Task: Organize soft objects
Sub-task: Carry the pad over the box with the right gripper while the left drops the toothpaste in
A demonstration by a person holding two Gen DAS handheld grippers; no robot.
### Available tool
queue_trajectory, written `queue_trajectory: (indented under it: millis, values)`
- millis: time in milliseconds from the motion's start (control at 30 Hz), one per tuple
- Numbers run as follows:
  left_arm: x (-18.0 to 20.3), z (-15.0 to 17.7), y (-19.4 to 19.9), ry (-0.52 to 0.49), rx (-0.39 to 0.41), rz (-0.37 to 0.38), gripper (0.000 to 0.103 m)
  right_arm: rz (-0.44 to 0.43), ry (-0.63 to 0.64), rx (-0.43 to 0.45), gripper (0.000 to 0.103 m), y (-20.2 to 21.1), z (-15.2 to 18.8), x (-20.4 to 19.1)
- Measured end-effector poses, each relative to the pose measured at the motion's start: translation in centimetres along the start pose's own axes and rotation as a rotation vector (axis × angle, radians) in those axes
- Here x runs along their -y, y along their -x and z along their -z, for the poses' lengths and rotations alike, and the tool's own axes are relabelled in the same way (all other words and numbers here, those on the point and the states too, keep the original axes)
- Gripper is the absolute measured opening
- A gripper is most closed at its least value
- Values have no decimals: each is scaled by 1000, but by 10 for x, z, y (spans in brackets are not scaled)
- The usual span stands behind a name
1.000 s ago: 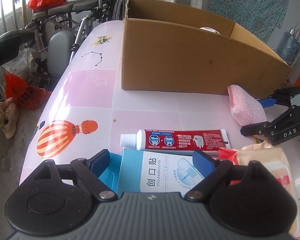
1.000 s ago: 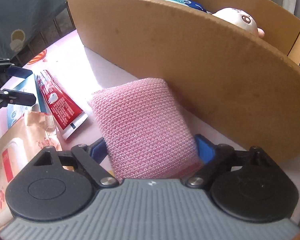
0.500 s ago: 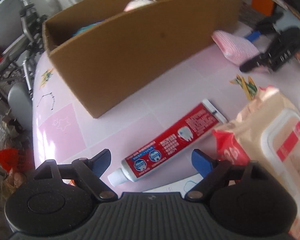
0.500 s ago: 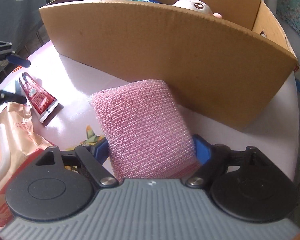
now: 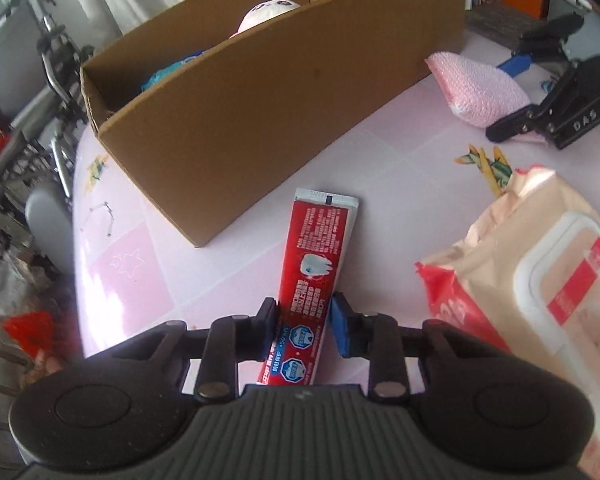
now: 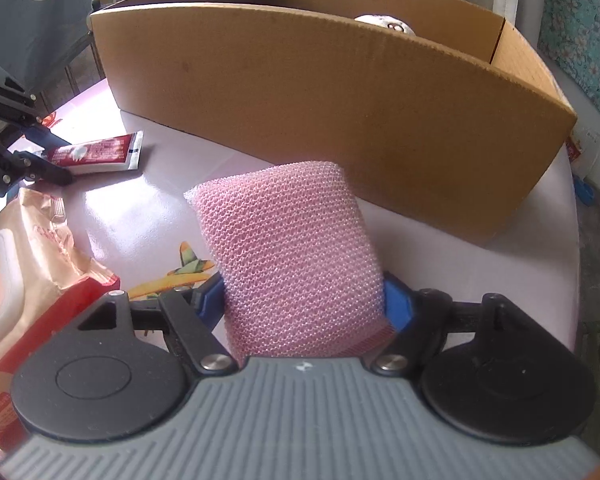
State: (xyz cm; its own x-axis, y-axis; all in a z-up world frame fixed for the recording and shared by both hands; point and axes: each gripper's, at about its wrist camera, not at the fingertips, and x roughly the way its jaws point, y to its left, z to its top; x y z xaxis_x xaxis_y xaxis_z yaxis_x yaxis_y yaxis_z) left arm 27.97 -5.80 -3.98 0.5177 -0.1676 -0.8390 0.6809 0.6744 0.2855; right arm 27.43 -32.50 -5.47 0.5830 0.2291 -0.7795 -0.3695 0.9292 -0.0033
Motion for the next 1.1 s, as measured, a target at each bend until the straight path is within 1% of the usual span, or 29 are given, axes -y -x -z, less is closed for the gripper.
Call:
queue_trajectory:
  millis: [33,67,100,133,200,267,300,367,433,500,533,567,600,633,667,733,833,933,967,1000,1033,1067,1100]
  values:
    - [5,4,3,-28,5,-35,29,14,9,20,75,5,2,-3]
    - [7,7,5,-35,1,-55,29,26,12,39,75,11,3,-5]
    - [7,9,8,-38,-5,-61,29,28,19,45,75,14,4,-6]
    - [8,12,13,-40,7,-77,29,40,23,67,75,20,6,-6]
    - [10,13,25,-60,29,-104,29,35,24,77,75,27,7,-4]
    - [8,10,40,-42,57,-118,29,29,24,93,75,39,7,-3]
    - [7,10,51,-27,77,-128,29,25,19,114,75,48,8,-3]
    - [5,8,72,-27,116,-140,29,7,9,164,75,69,8,-1]
    - [2,-3,90,-9,153,-149,29,17,9,220,76,91,6,2]
    - [-6,-14,102,3,189,-163,29,30,7,274,76,113,-3,7]
    - [-10,-22,105,4,206,-173,29,44,32,287,76,121,-12,8]
    - [-15,-37,106,8,228,-183,29,83,81,318,76,128,-20,8]
    - [-20,-47,106,15,246,-188,29,118,150,345,76,133,-35,11]
    - [-25,-57,104,28,267,-201,29,134,195,358,76,134,-50,14]
    - [-31,-68,101,43,278,-209,29,146,204,376,76,134,-66,19]
    - [-43,-90,91,56,295,-217,29,147,201,364,77,123,-105,31]
    - [-53,-128,63,-51,281,-242,29,225,219,367,77,95,-152,46]
    - [-62,-160,29,-138,248,-179,29,213,161,366,77,74,-177,63]
    - [-66,-170,17,-149,232,-143,29,206,146,365,77,67,-182,68]
    - [-72,-179,5,-156,207,-84,29,201,134,365,77,60,-184,72]
    - [-77,-187,-10,-161,169,-5,29,197,130,360,77,55,-184,75]
    - [-81,-194,-22,-187,145,61,29,191,126,348,77,51,-183,79]
    - [-80,-201,-37,-220,90,117,29,186,126,333,77,45,-179,80]
